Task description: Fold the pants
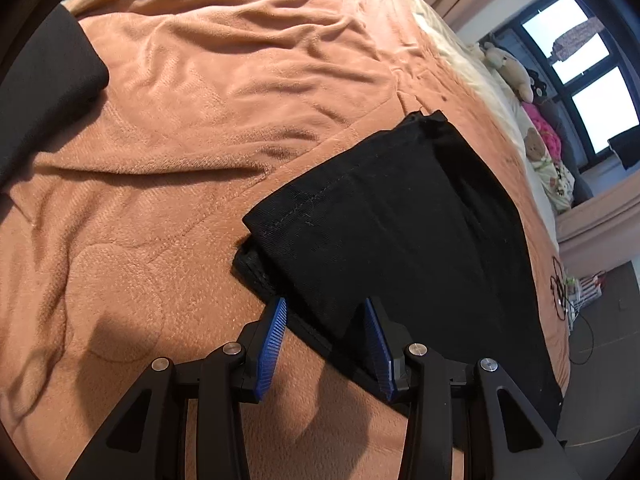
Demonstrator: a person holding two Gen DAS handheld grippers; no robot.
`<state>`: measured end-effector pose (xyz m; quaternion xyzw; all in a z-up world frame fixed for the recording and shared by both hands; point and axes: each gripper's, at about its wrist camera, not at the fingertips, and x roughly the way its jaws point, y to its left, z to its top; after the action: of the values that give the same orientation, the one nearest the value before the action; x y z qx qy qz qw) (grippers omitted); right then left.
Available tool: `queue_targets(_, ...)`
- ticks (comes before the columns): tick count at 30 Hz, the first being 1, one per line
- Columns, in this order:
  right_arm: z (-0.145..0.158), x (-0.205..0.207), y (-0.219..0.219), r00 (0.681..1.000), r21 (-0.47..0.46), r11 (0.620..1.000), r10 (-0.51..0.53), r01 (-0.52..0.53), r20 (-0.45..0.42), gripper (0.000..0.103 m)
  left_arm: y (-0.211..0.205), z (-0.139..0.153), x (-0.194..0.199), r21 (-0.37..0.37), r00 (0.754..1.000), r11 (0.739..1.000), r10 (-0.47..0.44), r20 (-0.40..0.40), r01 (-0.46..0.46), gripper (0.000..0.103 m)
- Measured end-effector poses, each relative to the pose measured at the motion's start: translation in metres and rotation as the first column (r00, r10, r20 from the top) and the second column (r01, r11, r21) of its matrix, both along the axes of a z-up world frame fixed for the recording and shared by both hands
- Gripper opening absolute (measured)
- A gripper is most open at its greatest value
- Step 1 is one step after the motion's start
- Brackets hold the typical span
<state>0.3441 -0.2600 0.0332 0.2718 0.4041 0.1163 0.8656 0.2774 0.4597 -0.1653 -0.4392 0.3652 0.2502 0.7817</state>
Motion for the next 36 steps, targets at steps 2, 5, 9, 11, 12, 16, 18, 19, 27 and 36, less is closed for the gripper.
queue_targets(2, -0.006, 0.005, -0.002, 1.0, 0.005, 1.0, -0.012, 0.012, -0.017, 0.062, -0.002, 0.0, 0.0, 0.015, 1.0, 1.0, 0.009, -0.008, -0.008, 0.039)
queue_targets(5, -0.017, 0.012, -0.006, 0.999, 0.036, 0.999, -0.034, 0.035, -0.042, 0.062, 0.0, 0.0, 0.0, 0.032, 0.999, 0.999, 0.029, -0.029, -0.028, 0.014)
queue_targets(9, -0.016, 0.019, -0.005, 0.999, 0.04, 0.998, -0.049, 0.05, -0.023, 0.054, -0.001, 0.005, -0.011, 0.016, 0.999, 0.999, 0.033, 0.021, -0.033, 0.001)
queue_targets(11, -0.011, 0.022, -0.006, 0.997, -0.025, 0.997, -0.073, 0.073, -0.021, 0.012, -0.006, 0.008, -0.012, 0.028, 1.0, 0.999, 0.018, 0.018, -0.018, 0.001)
queue_targets(12, -0.009, 0.02, -0.008, 0.997, -0.044, 0.996, -0.082, 0.081, -0.016, 0.006, -0.007, 0.007, -0.012, 0.026, 1.0, 0.999, 0.018, 0.014, -0.019, 0.001)
queue_targets(16, -0.008, 0.011, -0.014, 0.997, -0.013, 0.997, -0.077, 0.077, 0.017, 0.001, -0.008, 0.003, -0.016, 0.003, 0.999, 0.999, 0.038, 0.021, -0.038, 0.001)
queue_targets(18, -0.008, 0.004, -0.013, 0.995, -0.028, 0.995, -0.092, 0.093, 0.022, 0.001, -0.009, 0.003, -0.019, 0.008, 0.999, 0.999, 0.048, 0.019, -0.048, 0.001)
queue_targets(19, -0.01, 0.002, -0.014, 0.995, -0.025, 0.994, -0.101, 0.102, 0.018, 0.001, -0.008, 0.003, -0.019, 0.014, 0.999, 0.999, 0.045, 0.019, -0.045, 0.001)
queue_targets(27, -0.009, -0.004, -0.018, 0.997, 0.031, 0.997, -0.072, 0.072, -0.01, 0.007, -0.001, 0.0, -0.023, -0.055, 0.998, 0.997, 0.05, 0.043, -0.048, 0.037)
queue_targets(36, -0.017, 0.0, -0.026, 1.0, 0.117, 0.993, 0.014, -0.013, -0.005, 0.04, 0.01, -0.012, -0.021, -0.118, 0.99, 0.989, 0.1, 0.104, -0.088, 0.043)
